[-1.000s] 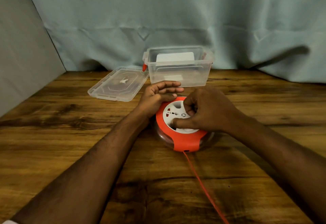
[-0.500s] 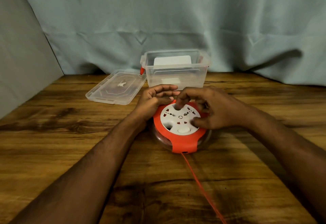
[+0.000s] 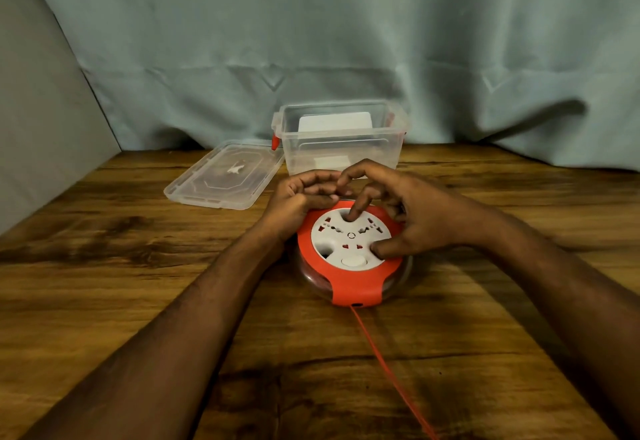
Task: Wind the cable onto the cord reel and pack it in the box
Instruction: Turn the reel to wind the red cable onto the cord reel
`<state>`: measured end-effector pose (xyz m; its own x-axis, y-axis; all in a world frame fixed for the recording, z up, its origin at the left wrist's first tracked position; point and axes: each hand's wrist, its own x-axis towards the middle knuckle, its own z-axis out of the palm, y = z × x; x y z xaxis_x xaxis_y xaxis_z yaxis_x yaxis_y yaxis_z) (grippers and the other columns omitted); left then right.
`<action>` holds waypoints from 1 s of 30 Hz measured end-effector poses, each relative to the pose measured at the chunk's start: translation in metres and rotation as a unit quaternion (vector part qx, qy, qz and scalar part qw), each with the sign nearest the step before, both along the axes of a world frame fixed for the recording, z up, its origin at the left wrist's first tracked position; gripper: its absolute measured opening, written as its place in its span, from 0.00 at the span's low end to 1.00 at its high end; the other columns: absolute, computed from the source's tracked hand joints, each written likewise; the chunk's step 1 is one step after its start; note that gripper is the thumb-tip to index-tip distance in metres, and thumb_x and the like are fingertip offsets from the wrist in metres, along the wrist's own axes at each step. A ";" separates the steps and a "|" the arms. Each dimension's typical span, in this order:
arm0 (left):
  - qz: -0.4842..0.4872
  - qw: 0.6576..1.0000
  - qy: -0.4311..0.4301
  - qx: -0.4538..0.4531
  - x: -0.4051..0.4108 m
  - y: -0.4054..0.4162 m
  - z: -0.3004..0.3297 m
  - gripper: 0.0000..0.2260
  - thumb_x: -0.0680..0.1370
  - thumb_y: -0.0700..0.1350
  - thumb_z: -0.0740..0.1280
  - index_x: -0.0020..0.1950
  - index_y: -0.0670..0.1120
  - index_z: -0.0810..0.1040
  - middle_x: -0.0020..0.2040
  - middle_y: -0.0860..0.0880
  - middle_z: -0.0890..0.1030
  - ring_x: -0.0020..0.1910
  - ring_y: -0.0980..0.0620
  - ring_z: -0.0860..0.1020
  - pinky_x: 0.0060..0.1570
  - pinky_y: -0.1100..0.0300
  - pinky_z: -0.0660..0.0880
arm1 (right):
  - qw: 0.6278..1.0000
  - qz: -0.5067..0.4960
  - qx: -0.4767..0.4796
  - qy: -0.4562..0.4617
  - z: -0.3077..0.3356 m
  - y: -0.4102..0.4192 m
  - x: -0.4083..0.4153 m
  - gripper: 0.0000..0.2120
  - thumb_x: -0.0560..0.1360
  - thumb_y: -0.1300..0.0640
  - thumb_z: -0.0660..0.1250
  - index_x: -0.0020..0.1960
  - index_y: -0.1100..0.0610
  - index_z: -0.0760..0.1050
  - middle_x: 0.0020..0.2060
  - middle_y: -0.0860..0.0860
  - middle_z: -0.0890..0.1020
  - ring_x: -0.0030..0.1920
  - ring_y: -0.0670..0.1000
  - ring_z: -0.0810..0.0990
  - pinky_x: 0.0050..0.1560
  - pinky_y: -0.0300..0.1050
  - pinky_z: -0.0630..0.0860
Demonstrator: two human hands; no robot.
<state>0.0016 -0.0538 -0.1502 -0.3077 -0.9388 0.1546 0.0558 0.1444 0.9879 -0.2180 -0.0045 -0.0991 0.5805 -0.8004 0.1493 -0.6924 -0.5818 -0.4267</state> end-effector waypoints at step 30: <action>0.011 1.000 0.012 -0.024 0.000 0.001 -0.001 0.17 0.77 0.28 0.66 0.62 0.41 0.80 0.51 0.43 0.85 0.48 0.49 0.85 0.49 0.59 0.82 | 0.993 0.012 -0.113 -0.023 -0.018 0.002 0.008 0.20 0.71 0.54 0.69 0.61 0.46 0.70 0.49 0.36 0.78 0.43 0.43 0.79 0.38 0.44 0.75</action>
<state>0.0019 -0.0532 -0.1510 -0.2820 -0.9367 0.2074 0.0752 0.1939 0.9781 -0.2096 -0.0025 -0.1170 0.5878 -0.7295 0.3498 -0.6598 -0.6824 -0.3145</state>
